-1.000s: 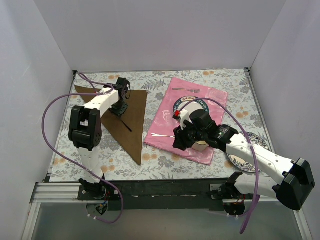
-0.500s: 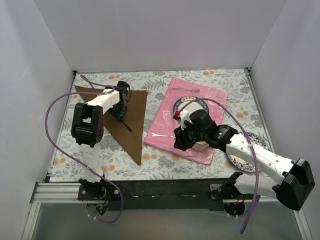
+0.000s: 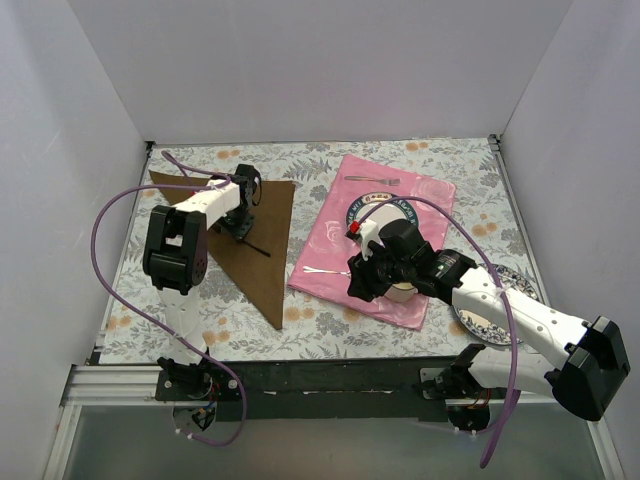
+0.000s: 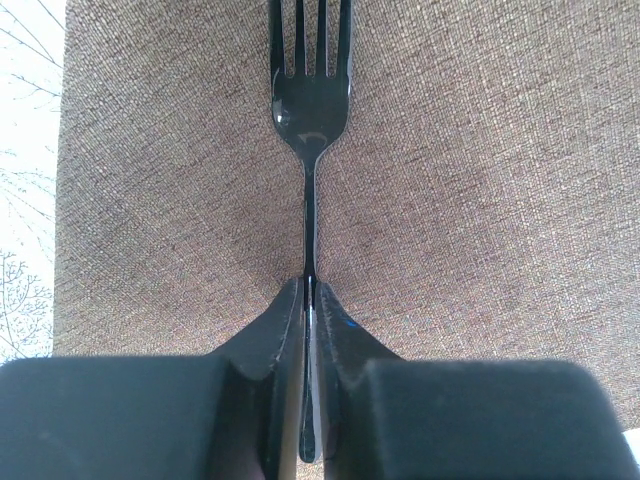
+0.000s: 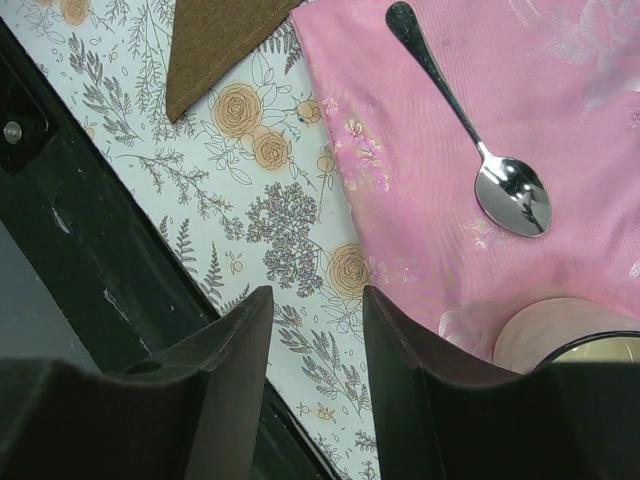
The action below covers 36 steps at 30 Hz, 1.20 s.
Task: Fold the napkin, place the utensils inside, and roll it up
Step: Grab a utensil with the left arm
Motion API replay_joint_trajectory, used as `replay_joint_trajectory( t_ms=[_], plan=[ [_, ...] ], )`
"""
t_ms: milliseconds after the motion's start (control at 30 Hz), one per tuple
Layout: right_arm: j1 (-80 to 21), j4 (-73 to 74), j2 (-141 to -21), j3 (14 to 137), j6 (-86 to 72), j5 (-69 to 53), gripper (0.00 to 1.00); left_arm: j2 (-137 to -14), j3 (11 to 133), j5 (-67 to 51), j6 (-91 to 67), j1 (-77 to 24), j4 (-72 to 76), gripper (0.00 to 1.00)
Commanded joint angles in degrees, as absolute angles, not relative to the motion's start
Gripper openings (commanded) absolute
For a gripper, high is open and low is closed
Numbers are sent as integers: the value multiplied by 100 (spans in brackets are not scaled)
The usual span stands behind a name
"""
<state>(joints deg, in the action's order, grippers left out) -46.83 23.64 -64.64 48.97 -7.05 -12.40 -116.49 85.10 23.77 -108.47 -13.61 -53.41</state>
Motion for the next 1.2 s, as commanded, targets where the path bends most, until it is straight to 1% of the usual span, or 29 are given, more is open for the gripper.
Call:
replay_joint_trajectory(
  t_ms=[0, 67, 167, 333, 500, 533, 633, 667, 767, 833, 900, 1033, 1167],
  plan=[
    [-4658, 2268, -6398, 4931, -606, -1257, 50, -11339, 8499, 2628, -10881, -1353, -5423, 2],
    [-4658, 2268, -6425, 4948, -606, -1283, 50, -11303, 8621, 2637, -10828, -1371, -5519, 0],
    [-4658, 2259, -6434, 4940, -624, -1309, 50, -11224, 8753, 2628, -10723, -1397, -5581, 0],
    [-4658, 2259, -6434, 4939, -624, -1292, 50, -11118, 9061, 2716, -10065, -1389, -5722, 0],
    [-4658, 2268, -6434, 4948, -624, -1327, 50, -10671, 9123, 2856, -9002, -1371, -5511, 0],
    [-4658, 2268, -6434, 4948, -624, -1318, 50, -10600, 9097, 2935, -8365, -1345, -5319, 0],
    [-4658, 2268, -6399, 4913, -624, -1310, 50, -10564, 9175, 2962, -7439, -1064, -5186, 0],
    [-4658, 2250, -6381, 4904, -633, -1310, 50, -10625, 9271, 2762, -7366, -820, -5255, 0],
    [-4658, 2215, -6398, 4904, -642, -1353, 50, -10837, 9413, 2602, -7287, -519, -5353, 0],
    [-4658, 2215, -6416, 4930, -642, -1371, 50, -10889, 9334, 2611, -7304, -501, -5161, 0],
    [-4650, 2276, -6425, 4948, -624, -1319, 50, -10933, 9255, 2340, -7295, -413, -5045, 0],
    [-4658, 2303, -6372, 4948, -624, -1231, 50, -11013, 9115, 2154, -7286, -229, -4817, 0],
    [-4649, 2276, -6433, 4974, -624, -1265, 50, -11162, 9035, 2065, -7356, -44, -4896, 0]
  ],
)
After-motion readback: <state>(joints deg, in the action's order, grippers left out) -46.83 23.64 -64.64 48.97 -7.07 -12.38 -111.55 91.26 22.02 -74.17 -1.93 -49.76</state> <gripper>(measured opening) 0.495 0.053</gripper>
